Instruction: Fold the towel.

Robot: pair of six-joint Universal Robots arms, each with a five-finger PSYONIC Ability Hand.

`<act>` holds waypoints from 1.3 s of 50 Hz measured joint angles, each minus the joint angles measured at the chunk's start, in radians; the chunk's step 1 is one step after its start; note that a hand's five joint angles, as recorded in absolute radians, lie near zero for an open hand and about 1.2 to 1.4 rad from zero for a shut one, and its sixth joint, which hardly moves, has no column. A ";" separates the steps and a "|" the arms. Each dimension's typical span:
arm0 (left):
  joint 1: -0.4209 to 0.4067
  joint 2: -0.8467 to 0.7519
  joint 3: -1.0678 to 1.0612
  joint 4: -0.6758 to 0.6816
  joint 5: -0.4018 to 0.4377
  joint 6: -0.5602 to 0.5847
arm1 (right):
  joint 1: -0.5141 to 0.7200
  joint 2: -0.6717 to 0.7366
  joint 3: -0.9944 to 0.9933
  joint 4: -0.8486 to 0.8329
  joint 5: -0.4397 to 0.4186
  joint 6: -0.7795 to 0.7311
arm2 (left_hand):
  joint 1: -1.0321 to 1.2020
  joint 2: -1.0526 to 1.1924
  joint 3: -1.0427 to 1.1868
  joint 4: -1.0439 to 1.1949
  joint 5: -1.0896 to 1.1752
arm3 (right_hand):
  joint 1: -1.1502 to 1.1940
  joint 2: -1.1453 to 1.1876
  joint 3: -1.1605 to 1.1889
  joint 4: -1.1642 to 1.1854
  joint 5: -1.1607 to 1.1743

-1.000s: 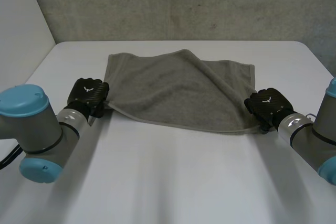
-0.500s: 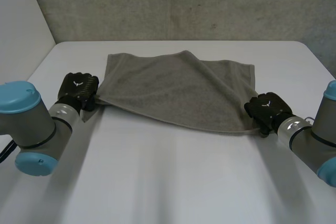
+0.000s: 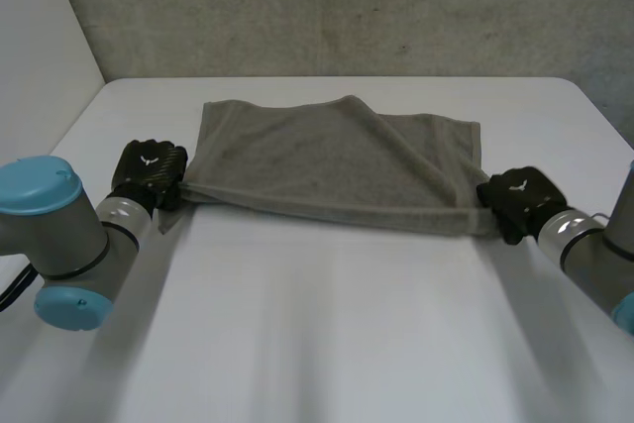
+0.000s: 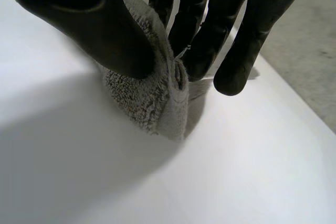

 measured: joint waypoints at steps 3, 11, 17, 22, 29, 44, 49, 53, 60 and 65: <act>0.000 -0.009 0.003 0.009 0.000 0.000 | -0.021 -0.027 -0.004 -0.001 -0.002 0.058 | -0.210 -0.208 -0.197 -0.201 -0.207 | 0.000 0.000 0.000 0.000 0.000; 0.001 -0.045 0.026 0.022 -0.002 0.004 | -0.072 -0.073 -0.017 -0.004 -0.007 0.199 | -0.356 -0.341 -0.337 -0.340 -0.365 | 0.000 0.000 0.001 0.002 0.000; 0.001 -0.079 0.054 0.021 -0.005 0.005 | -0.078 -0.071 -0.023 -0.003 -0.008 0.210 | -0.356 -0.343 -0.340 -0.344 -0.365 | 0.000 0.001 0.002 0.002 0.000; 0.000 -0.097 0.066 0.019 -0.005 0.005 | -0.076 -0.067 -0.023 -0.003 -0.007 0.206 | -0.356 -0.343 -0.340 -0.344 -0.365 | 0.000 0.001 0.002 0.002 0.000; -0.001 -0.098 0.069 0.012 -0.004 0.007 | -0.078 -0.070 -0.024 -0.001 -0.002 0.204 | -0.017 -0.006 -0.018 -0.011 -0.041 | 0.000 0.001 0.002 0.002 0.000; -0.005 0.252 0.017 -0.081 0.004 -0.005 | -0.083 -0.239 -0.117 0.189 -0.030 0.202 | 0.037 0.093 0.081 0.093 0.041 | 0.000 0.001 0.002 0.004 0.000; -0.009 0.410 0.014 -0.149 0.008 -0.011 | -0.085 -0.334 -0.199 0.347 -0.065 0.197 | 0.038 0.093 0.082 0.096 0.045 | 0.000 0.001 0.002 0.004 0.000; -0.006 0.502 0.012 -0.224 0.011 -0.010 | -0.085 -0.390 -0.240 0.449 -0.079 0.158 | 0.038 0.093 0.082 0.096 0.046 | 0.000 0.001 0.003 0.004 0.000; 0.000 0.565 0.007 -0.355 0.018 -0.002 | -0.084 -0.433 -0.247 0.556 -0.076 0.015 | 0.038 0.093 0.083 0.096 0.045 | 0.000 0.001 0.004 0.004 0.000; 0.017 0.559 0.005 -0.411 0.041 0.005 | -0.078 -0.431 -0.243 0.583 -0.072 -0.060 | 0.038 0.093 0.083 0.096 0.045 | 0.000 0.001 0.004 0.004 0.000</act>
